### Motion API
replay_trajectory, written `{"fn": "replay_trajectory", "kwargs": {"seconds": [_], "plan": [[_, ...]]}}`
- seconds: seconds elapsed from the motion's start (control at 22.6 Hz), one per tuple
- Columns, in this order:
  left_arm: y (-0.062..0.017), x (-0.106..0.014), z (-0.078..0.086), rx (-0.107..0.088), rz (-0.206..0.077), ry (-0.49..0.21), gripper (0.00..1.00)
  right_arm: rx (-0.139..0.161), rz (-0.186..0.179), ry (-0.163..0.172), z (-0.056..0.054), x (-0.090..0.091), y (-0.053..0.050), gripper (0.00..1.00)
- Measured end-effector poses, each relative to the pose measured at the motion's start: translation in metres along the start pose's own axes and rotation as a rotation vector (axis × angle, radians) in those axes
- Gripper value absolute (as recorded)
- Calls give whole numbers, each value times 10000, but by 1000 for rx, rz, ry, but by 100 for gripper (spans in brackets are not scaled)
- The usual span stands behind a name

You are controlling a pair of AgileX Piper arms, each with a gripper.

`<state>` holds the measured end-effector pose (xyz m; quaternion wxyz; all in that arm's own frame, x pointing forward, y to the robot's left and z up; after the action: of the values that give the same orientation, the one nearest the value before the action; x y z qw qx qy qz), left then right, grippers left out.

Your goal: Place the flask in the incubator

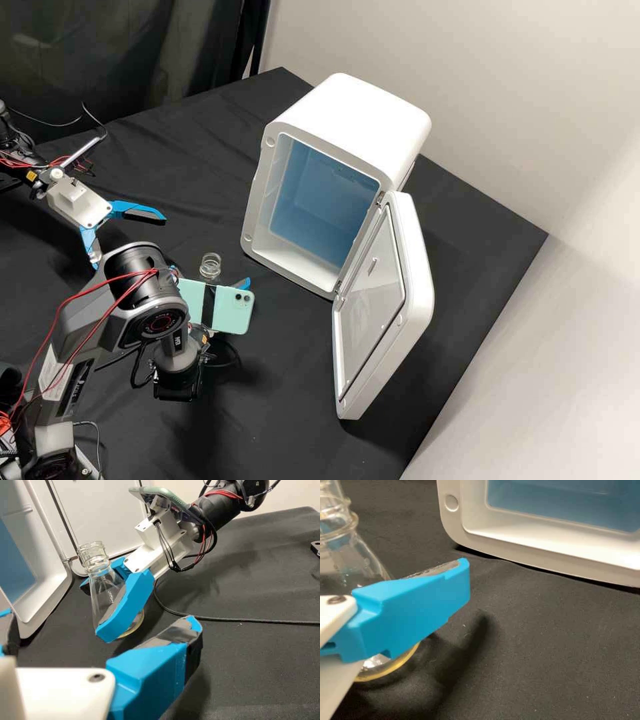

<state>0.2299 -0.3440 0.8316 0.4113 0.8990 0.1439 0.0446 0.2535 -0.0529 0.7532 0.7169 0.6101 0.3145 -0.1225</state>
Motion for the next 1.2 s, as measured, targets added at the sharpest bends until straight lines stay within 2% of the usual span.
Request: {"fn": "replay_trajectory", "kwargs": {"seconds": [0.04,0.09,1.2], "plan": [[0,0,0,0,0,0,100,0,0,0,0,0,0,100],[0,0,0,0,0,0,100,1,1,-1,1,0,1,0],[0,0,0,0,0,0,100,-7,8,0,-23,-14,18,0]]}}
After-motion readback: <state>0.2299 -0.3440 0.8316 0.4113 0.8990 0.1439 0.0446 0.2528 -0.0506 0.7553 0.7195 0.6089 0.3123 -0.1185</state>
